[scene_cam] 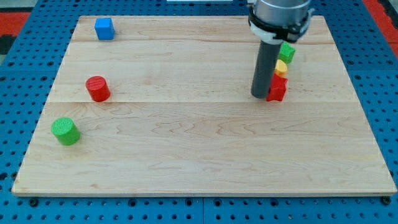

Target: Push the green circle vertical to the red circle

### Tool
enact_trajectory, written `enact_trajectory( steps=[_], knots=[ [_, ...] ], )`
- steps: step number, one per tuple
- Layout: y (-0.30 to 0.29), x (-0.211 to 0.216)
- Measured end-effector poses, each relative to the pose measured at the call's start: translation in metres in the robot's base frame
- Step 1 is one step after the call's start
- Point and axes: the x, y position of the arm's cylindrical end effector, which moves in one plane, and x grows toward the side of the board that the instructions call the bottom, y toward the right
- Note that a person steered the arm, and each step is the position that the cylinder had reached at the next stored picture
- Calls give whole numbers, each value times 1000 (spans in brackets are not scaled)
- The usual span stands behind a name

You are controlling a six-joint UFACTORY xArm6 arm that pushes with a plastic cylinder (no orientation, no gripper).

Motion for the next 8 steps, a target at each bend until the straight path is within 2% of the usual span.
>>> enact_trajectory(
  steps=[1,2,3,5,6,7,8],
  knots=[
    [-3,3],
    [-80,24],
    [-112,31],
    [-113,31],
    [-161,46],
    [-223,113],
    [-317,133]
  ],
)
